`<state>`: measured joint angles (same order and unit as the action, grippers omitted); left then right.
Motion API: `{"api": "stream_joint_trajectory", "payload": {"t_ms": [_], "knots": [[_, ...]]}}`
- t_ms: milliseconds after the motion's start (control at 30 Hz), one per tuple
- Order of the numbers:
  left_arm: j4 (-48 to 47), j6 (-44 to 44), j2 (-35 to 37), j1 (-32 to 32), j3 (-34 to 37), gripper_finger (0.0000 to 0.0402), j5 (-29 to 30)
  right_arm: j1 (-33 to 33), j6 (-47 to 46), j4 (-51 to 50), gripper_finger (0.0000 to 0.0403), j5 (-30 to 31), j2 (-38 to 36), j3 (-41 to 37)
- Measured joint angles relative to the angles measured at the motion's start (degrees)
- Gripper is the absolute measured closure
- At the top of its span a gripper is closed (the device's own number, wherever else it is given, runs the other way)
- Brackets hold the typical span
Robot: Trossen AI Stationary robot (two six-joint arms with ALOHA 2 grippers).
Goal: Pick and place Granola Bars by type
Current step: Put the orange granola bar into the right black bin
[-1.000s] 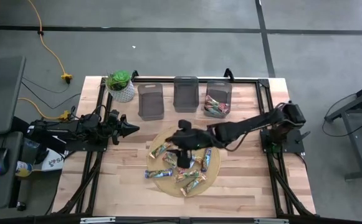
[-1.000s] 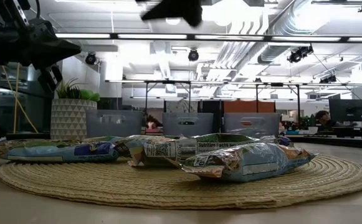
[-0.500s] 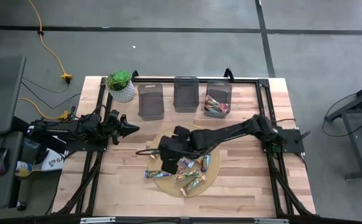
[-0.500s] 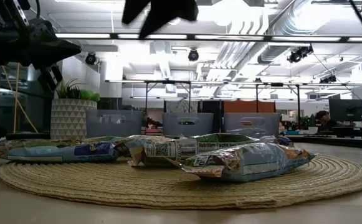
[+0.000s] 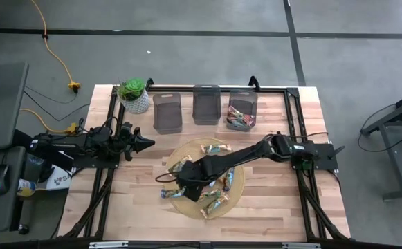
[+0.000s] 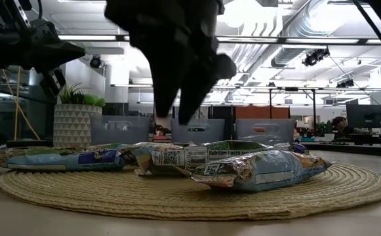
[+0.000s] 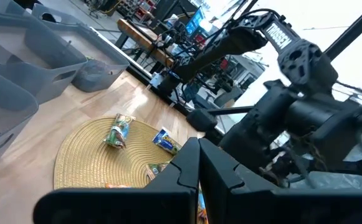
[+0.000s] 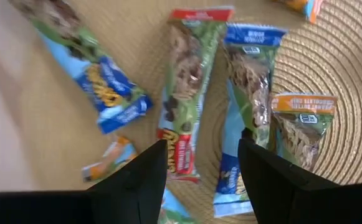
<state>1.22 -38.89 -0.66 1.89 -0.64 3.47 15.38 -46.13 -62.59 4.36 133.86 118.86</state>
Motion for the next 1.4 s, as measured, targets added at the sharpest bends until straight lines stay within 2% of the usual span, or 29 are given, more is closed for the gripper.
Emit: {"api": "stream_joint_trajectory", "payload": {"t_ms": [200,500,833,1400], "knots": [[0.00,0.02,0.01,0.00,0.00,0.0401,0.00,-0.03,3.39,4.50,0.0221,-2.20,0.09,-3.89],[0.02,0.00,0.01,0.00,0.00,0.0401,0.02,-0.11,6.38,9.58,0.0220,-2.56,0.06,-3.95],[0.00,0.02,0.01,0.00,0.00,0.0401,0.01,-0.86,7.33,10.21,0.0183,0.40,0.06,-3.97],[0.02,0.02,0.02,0.00,0.00,0.0401,0.02,-0.98,7.63,10.67,0.0181,-0.20,1.43,-3.97]]}}
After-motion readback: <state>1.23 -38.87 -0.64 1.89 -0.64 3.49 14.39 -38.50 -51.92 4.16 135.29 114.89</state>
